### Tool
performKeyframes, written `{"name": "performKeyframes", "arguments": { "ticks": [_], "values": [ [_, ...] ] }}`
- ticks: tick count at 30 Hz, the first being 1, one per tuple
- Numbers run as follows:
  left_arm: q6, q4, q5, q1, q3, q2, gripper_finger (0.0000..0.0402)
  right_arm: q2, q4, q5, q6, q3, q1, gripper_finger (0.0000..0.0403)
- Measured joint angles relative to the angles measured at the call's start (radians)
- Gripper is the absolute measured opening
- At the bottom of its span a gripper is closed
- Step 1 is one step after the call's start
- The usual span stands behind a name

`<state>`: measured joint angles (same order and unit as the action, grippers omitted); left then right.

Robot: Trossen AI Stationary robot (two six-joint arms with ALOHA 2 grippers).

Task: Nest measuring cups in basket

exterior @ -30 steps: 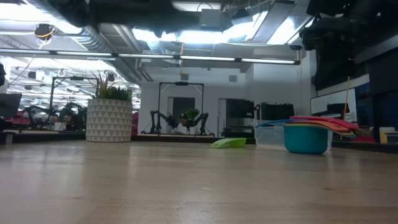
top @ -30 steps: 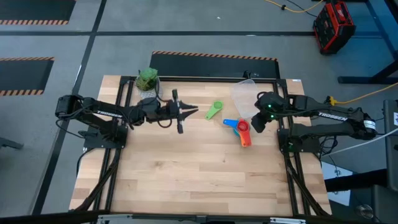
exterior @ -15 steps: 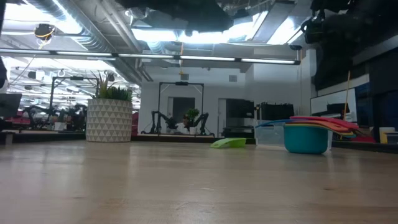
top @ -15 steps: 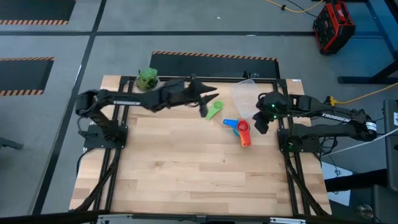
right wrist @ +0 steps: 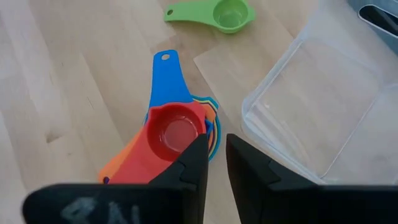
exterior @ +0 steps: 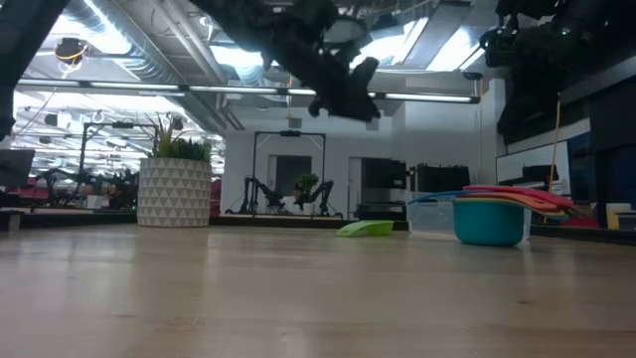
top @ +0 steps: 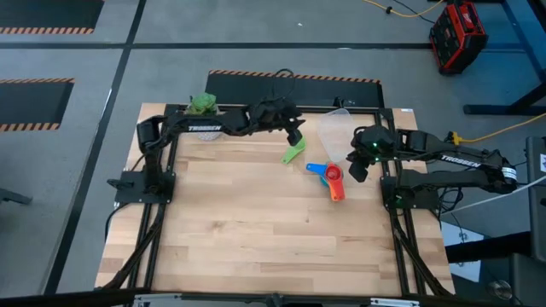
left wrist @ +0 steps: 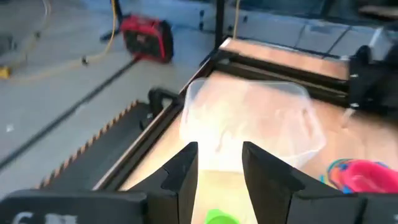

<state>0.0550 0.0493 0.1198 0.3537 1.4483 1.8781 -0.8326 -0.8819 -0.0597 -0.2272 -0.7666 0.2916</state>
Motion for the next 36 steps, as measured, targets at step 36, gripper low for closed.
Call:
{"name": "performKeyframes", "arguments": {
  "ticks": [36],
  "values": [
    [0.495,-0.108,-0.006,0.015,0.001,0.244,0.0118,0.0,0.011,0.0,0.0,0.0,0.0,0.0062]
  ]
}}
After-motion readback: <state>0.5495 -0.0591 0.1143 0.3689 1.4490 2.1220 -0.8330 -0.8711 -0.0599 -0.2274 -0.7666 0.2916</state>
